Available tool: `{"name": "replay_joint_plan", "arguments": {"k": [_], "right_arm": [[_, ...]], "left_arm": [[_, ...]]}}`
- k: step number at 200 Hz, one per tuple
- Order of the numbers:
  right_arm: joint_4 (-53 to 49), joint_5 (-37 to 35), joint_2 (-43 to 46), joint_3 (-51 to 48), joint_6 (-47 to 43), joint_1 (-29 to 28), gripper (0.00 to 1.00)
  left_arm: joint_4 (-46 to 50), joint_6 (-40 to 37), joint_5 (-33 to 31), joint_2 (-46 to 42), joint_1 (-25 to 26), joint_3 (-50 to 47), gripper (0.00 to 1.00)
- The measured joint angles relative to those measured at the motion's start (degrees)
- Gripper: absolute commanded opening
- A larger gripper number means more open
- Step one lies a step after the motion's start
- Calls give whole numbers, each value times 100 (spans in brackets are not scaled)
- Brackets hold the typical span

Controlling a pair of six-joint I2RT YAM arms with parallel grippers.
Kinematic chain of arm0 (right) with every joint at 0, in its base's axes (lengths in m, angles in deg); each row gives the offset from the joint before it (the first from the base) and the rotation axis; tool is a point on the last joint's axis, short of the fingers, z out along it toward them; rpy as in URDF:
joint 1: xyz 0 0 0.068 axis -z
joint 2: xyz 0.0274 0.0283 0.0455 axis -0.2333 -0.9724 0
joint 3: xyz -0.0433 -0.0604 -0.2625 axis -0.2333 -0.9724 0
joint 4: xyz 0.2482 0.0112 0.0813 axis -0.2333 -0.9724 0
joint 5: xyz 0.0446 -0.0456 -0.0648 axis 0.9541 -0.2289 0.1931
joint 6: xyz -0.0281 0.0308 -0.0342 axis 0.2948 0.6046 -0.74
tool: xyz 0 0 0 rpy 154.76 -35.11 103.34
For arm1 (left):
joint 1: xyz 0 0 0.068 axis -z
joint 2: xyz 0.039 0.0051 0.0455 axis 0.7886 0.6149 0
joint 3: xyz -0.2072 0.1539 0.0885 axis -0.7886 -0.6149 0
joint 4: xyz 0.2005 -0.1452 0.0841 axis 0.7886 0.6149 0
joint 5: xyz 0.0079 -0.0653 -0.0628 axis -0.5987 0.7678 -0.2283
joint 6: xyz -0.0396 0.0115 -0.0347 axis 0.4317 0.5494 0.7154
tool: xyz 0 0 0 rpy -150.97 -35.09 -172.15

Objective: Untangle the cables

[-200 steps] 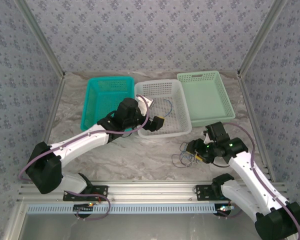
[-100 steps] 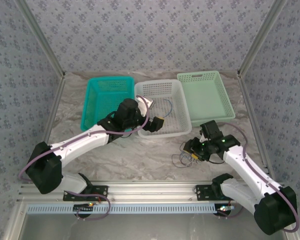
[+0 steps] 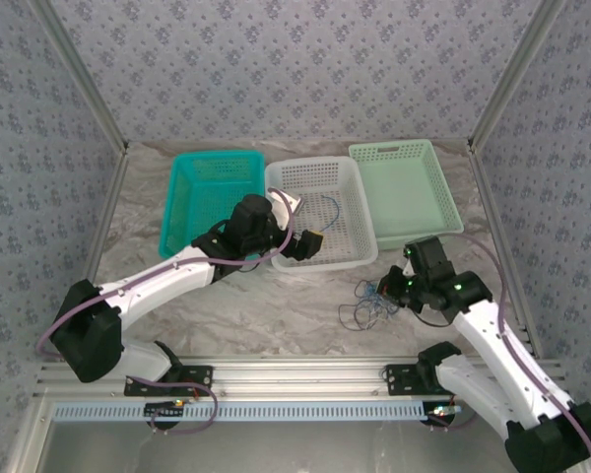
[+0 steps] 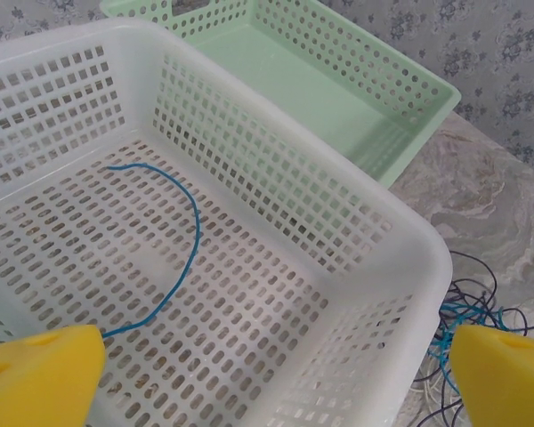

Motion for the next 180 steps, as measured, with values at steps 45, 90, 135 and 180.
{"name": "replay_joint_plan", "arguments": {"k": [45, 90, 135, 180], "right_arm": [[-181, -17, 232, 833, -262, -4, 0], [-199, 11, 229, 1480, -551, -15, 0], [-236, 212, 229, 1978, -752, -15, 0], [-343, 352, 192, 2341, -879, -15, 0]], "left_arm": [[-376, 90, 531, 0, 46, -13, 99], [-820, 140, 1099, 136, 275, -22, 99], [-846, 188, 1331, 619, 426, 94, 99], [-935, 210, 1587, 984, 553, 584, 99]]}}
